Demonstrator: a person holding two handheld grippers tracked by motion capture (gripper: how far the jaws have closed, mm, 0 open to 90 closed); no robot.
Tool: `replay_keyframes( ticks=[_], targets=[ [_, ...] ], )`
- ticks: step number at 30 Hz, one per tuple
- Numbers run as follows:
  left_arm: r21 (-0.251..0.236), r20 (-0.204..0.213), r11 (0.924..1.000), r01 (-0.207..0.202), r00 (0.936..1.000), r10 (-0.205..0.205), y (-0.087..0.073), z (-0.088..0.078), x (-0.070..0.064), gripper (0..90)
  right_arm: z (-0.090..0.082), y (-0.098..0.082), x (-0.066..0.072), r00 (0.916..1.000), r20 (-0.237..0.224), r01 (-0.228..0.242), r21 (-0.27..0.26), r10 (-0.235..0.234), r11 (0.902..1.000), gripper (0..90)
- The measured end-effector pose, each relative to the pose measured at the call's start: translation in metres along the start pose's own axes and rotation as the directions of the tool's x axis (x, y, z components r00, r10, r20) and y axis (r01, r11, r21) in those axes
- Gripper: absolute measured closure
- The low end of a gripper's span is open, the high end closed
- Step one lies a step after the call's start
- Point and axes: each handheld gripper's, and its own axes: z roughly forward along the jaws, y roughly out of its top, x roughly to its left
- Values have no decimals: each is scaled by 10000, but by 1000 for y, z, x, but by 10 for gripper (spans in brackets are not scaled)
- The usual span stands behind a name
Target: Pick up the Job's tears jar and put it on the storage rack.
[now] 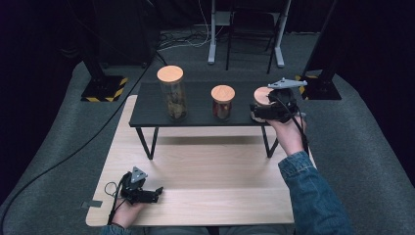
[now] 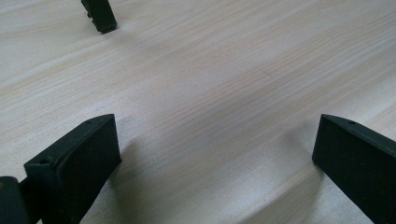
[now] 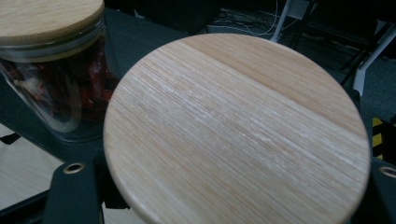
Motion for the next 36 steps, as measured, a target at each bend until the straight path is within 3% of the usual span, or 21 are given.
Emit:
replay_keyframes(
  ticks=[23,36],
  targets=[
    [-12,9,10000,3,10000,-3,0,0,0,5,11,1,-7,9997,53,-238,265,237,9994,250],
    [-23,1,10000,24,10000,-24,1,1,0,5,14,-2,-11,9990,-224,-385,253,391,9989,246]
  ],
)
